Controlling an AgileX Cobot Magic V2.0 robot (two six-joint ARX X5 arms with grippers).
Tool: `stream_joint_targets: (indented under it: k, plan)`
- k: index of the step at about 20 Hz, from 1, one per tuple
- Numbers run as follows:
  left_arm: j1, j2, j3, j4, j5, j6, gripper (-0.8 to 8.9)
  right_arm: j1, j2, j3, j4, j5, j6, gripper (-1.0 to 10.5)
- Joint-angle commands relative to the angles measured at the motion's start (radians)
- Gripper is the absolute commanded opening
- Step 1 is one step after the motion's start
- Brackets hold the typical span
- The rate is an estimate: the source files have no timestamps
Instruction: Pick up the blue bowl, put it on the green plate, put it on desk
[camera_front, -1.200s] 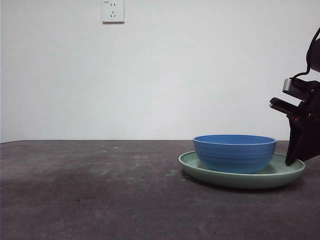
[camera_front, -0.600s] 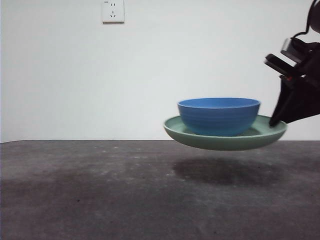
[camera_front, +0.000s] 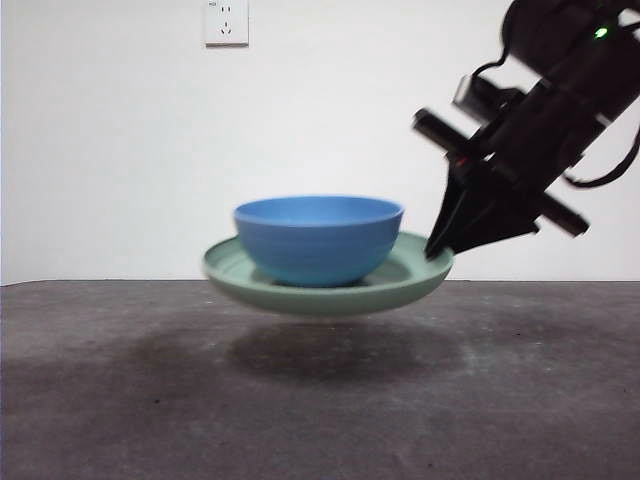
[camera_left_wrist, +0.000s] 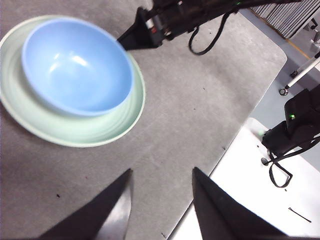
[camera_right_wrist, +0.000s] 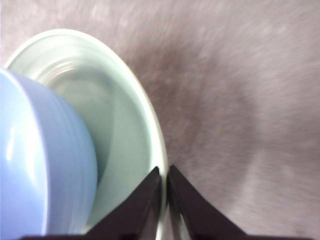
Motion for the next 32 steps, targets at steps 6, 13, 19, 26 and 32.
stream_joint_targets:
  k: [6, 13, 19, 26, 32]
  plan:
    - [-0.005, 0.006, 0.008, -0.021, 0.002, 0.010, 1.86, 0.034, 0.197, 0.108, 0.057, 0.012, 0.070, 0.1]
    - [-0.005, 0.006, 0.008, -0.036, 0.002, 0.010, 1.86, 0.034, 0.257, 0.134, 0.031, 0.038, 0.053, 0.1]
    - [-0.005, 0.006, 0.008, -0.036, 0.002, 0.010, 1.86, 0.035, 0.257, 0.134, 0.019, 0.039, 0.051, 2.3]
    - [-0.005, 0.006, 0.008, -0.036, 0.002, 0.010, 1.86, 0.031, 0.204, 0.134, -0.020, 0.069, 0.039, 3.2]
    - [-0.004, 0.006, 0.008, -0.036, 0.002, 0.014, 1.86, 0.021, 0.011, 0.134, -0.178, 0.144, -0.065, 3.2]
